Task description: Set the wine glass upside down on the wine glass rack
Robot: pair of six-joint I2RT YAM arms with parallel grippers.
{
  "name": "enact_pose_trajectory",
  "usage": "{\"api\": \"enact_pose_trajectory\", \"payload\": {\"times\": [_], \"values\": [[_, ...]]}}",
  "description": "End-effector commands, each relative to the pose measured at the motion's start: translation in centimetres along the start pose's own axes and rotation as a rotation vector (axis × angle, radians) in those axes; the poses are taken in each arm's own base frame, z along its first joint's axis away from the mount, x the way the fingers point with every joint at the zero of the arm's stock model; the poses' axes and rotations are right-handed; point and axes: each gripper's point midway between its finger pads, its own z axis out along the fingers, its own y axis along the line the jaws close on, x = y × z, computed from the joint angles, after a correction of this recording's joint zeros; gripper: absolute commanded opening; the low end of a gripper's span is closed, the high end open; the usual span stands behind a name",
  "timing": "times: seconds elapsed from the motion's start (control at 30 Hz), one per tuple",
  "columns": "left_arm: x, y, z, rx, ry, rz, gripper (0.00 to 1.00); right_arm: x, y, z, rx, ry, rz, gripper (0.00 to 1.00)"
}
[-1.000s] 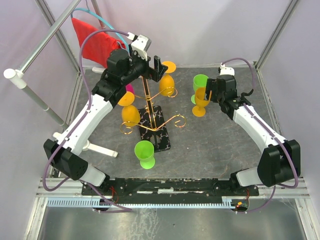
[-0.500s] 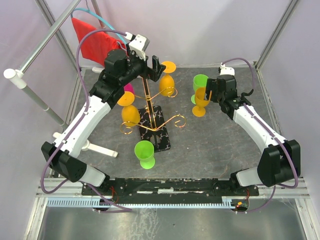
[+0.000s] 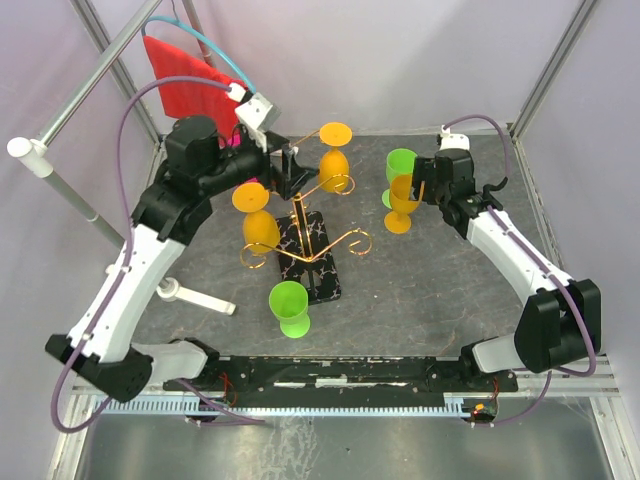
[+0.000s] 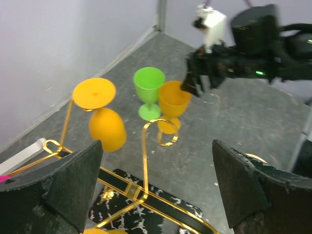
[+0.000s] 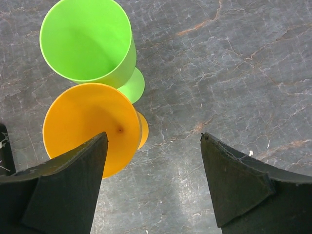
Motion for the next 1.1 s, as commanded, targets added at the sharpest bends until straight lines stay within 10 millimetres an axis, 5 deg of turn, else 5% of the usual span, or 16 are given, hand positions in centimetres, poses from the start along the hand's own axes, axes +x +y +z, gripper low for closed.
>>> {"api": "enact_pose_trajectory", "payload": {"times": [0.0,0.17,0.4,0.77,1.07], "values": [[1.0,-5.4,-3.0,0.245,0.043,-0.039,0.99,-2.7,0.3,-0.3,-0.014,-0.052,-0.016,0.84],[4.2,-9.6,-5.9,0.412,0.092,-0.048,0.99,-2.7,-0.2,-0.1,0.009,-0.039,-0.048,0.85],[7.7,-10.9,-8.1,0.372,0.170,-0.016,0.99,-2.5,-0.4,0.0,0.020,-0.024,-0.056,0.85],[13.3,-14.4,-8.0,0.427,0.421,0.120,1.00,-2.2,-0.7,0.8,0.048,-0.005,-0.071,0.85],[14.5,-15.0,-8.7,0.418,0.498,0.126,0.96,-1.9,-0.7,1.5,0.054,0.007,-0.080,0.85]]}}
